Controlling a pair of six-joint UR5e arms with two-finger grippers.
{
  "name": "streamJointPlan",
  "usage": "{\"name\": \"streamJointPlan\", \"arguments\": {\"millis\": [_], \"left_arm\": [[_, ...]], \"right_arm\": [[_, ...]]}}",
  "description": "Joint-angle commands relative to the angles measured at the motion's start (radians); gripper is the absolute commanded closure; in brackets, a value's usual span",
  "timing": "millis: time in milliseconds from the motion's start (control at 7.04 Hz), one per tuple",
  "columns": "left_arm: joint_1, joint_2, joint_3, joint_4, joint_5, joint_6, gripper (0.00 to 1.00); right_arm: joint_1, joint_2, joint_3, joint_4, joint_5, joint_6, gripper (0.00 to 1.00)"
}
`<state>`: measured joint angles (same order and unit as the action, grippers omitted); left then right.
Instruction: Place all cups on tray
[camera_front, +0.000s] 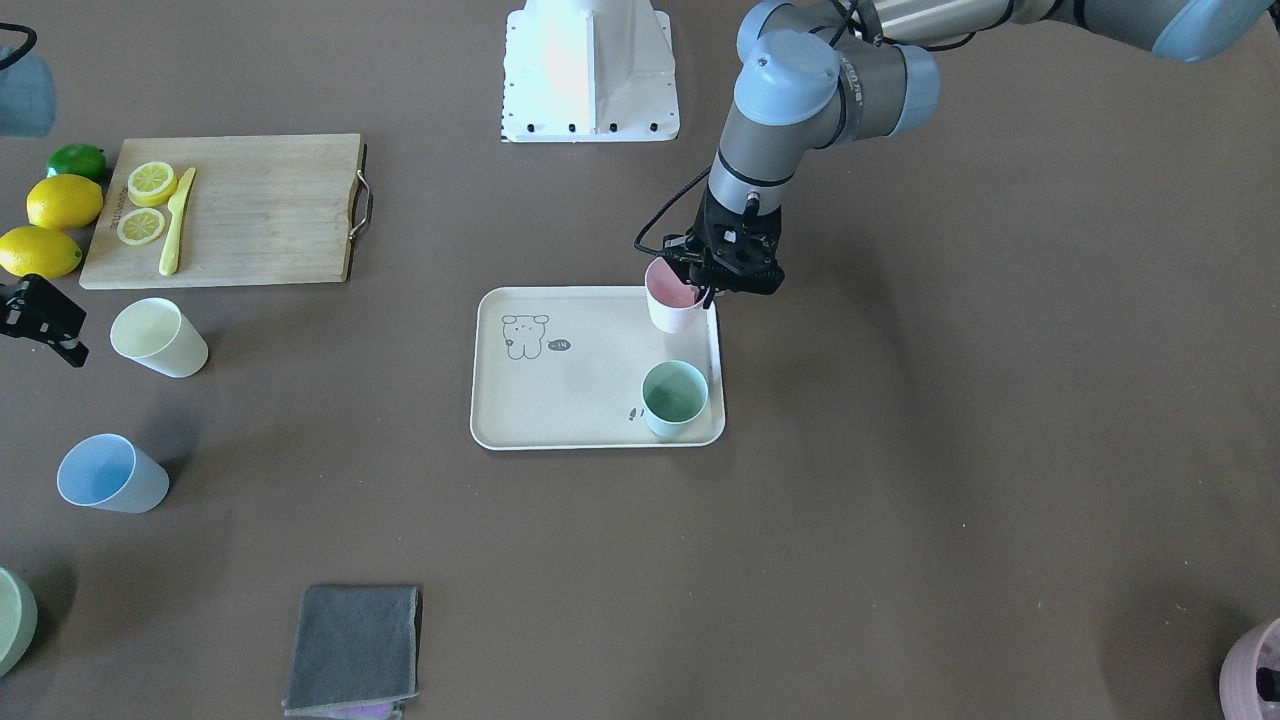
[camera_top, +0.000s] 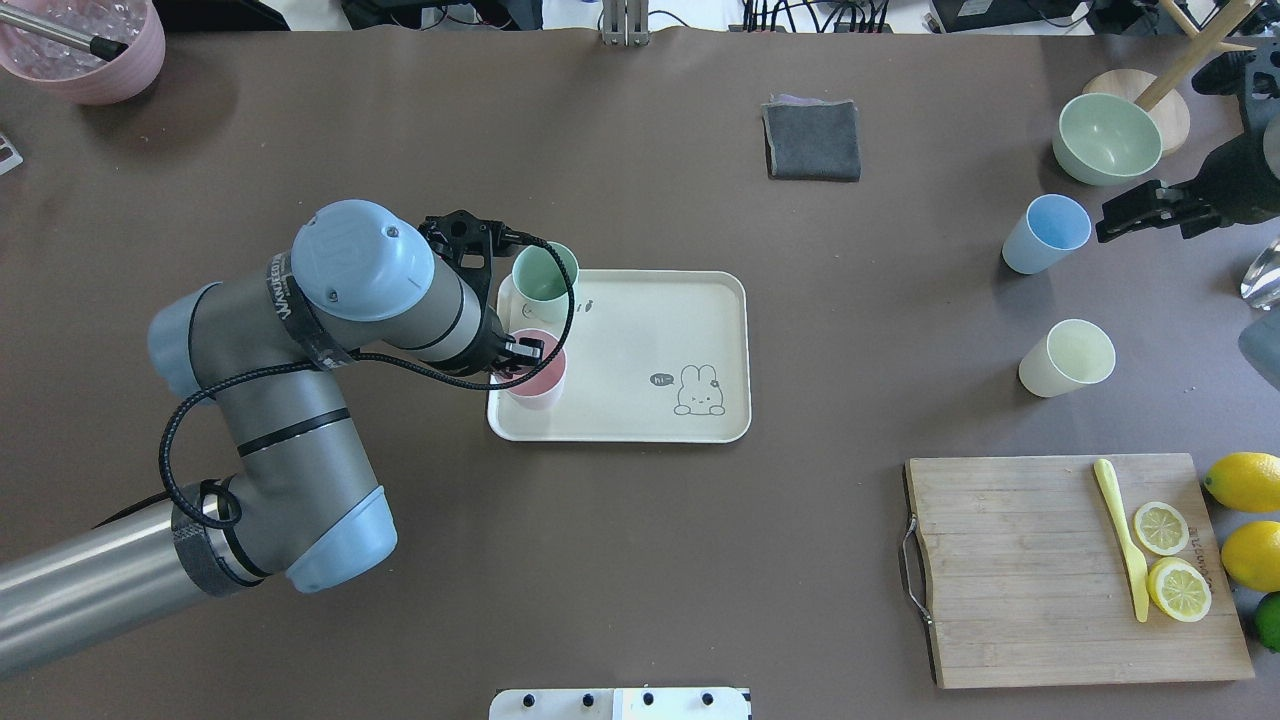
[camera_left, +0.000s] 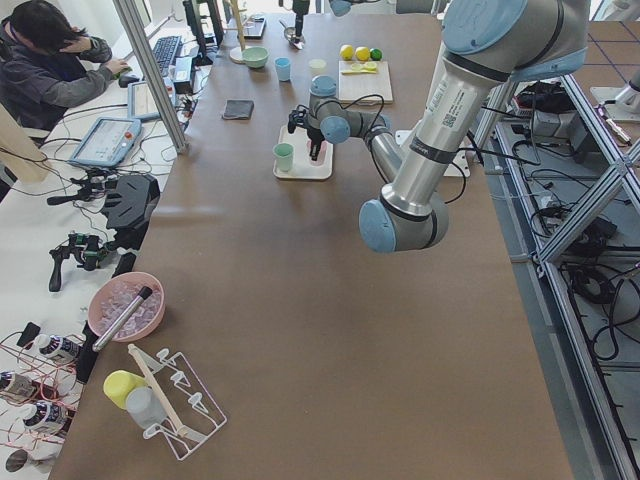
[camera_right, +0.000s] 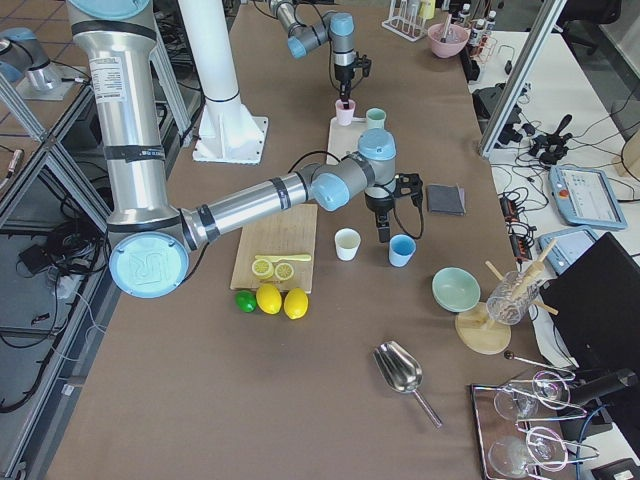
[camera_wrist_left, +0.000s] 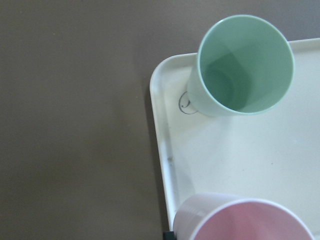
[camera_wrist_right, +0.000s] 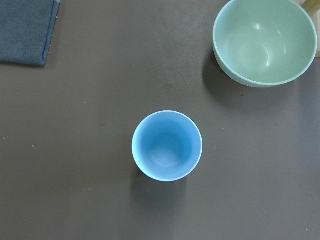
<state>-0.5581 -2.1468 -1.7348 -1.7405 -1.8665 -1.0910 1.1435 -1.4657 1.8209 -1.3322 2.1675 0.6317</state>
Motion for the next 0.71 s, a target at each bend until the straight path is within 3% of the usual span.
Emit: {"name": "streamJointPlan", "arguments": {"millis": [0, 142, 284, 568], "left_arm": [[0.003, 0.004, -0.008, -0.047, 0.064, -0.012, 0.02], [-0.020, 0.004, -0.028, -0.042, 0.060, -0.003, 0.02], [-0.096, 0.014, -0.034, -0.037, -0.018, 0.012, 0.02], [-0.301, 0.106, -0.040, -0.039, -0.234, 0.280, 0.02]], "right_arm": [[-0.010, 0.033, -0.050, 0.001, -0.002, -0.004, 0.00], [-0.011, 0.077, -0.104, 0.001, -0.018, -0.004, 0.00], [-0.013, 0.120, -0.157, 0.001, -0.021, -0.006, 0.00], [-0.016, 0.177, -0.263, 0.030, -0.023, -0.027, 0.00]]}}
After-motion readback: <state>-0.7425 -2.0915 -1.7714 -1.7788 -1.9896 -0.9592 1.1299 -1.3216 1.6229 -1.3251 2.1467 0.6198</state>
